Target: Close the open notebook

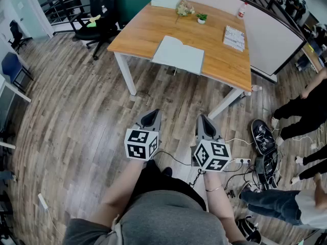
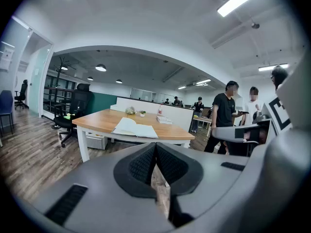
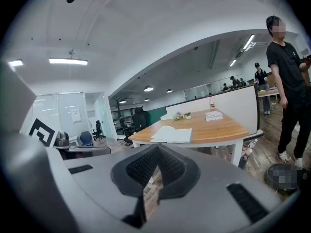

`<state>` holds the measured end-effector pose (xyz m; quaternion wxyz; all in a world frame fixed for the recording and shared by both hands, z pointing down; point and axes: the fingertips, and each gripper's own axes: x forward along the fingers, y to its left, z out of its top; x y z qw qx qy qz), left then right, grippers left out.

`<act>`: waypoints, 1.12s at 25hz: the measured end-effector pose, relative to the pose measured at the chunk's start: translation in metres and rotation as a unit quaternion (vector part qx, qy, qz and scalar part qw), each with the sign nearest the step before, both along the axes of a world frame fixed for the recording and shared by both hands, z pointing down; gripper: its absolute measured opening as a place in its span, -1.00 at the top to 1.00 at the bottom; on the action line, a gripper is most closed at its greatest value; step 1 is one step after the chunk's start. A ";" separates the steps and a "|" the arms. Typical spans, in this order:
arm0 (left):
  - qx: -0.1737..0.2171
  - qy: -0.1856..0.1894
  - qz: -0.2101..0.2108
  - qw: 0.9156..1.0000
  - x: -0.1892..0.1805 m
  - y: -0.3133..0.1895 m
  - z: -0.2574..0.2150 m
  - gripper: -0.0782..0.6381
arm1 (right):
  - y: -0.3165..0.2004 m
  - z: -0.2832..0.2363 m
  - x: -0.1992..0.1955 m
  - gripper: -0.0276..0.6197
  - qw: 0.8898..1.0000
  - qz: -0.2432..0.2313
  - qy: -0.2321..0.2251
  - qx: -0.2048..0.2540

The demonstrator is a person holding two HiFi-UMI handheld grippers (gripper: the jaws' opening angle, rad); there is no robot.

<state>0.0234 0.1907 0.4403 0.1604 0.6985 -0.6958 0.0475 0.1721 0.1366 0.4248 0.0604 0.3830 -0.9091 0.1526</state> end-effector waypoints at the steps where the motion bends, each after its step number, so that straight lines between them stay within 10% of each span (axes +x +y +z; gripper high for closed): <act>1: 0.001 0.000 -0.001 1.000 0.000 0.000 -0.001 0.72 | 0.000 0.000 0.000 0.91 1.000 0.000 0.000 0.000; 28: -0.002 -0.006 -0.013 1.000 -0.015 -0.019 0.007 0.52 | -0.023 0.009 0.004 0.72 1.000 0.012 -0.014 -0.012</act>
